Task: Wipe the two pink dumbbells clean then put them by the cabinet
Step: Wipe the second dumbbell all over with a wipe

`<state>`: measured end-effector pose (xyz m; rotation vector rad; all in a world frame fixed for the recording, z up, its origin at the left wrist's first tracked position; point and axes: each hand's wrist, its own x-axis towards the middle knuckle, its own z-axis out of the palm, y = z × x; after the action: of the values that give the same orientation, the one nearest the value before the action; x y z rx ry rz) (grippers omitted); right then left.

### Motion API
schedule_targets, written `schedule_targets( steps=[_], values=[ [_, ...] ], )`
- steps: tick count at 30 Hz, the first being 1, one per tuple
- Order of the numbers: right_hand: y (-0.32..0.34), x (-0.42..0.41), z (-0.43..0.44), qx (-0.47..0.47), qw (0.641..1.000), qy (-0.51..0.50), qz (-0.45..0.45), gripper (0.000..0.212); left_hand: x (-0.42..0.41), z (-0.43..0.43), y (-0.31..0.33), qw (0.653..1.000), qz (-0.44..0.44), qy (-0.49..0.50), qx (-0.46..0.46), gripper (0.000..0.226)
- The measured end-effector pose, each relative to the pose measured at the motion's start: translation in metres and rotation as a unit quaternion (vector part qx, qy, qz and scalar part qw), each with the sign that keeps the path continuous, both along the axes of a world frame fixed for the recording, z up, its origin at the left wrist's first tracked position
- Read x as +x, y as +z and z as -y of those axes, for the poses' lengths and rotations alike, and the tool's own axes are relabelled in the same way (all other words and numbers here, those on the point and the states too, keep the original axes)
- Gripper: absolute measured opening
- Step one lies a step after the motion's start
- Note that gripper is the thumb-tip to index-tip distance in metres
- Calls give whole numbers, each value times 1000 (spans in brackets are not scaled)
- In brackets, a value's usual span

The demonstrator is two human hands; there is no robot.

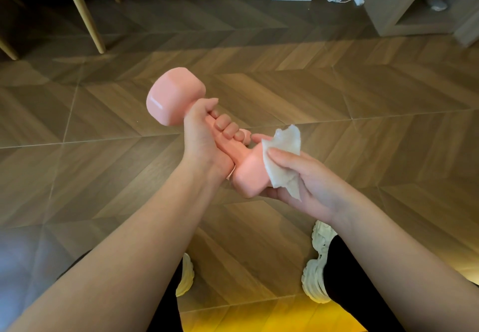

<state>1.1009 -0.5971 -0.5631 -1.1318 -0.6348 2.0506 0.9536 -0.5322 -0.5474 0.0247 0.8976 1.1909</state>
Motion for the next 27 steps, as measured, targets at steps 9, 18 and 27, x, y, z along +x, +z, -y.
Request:
schedule_targets(
  steps=[9, 18, 27],
  values=[
    [-2, -5, -10, -83, 994, -26, -74, 63, -1, -3, 4, 999, -2, 0, 36, 35],
    [4, -8, -3, -43, 998, 1, -47, 82, -4, -2, 4, 997, 17, -30, 72, 34],
    [10, -2, -4, -62, 995, -66, -50, 51, -1, -2, 6, 992, 44, -60, 100, 32]
  ],
)
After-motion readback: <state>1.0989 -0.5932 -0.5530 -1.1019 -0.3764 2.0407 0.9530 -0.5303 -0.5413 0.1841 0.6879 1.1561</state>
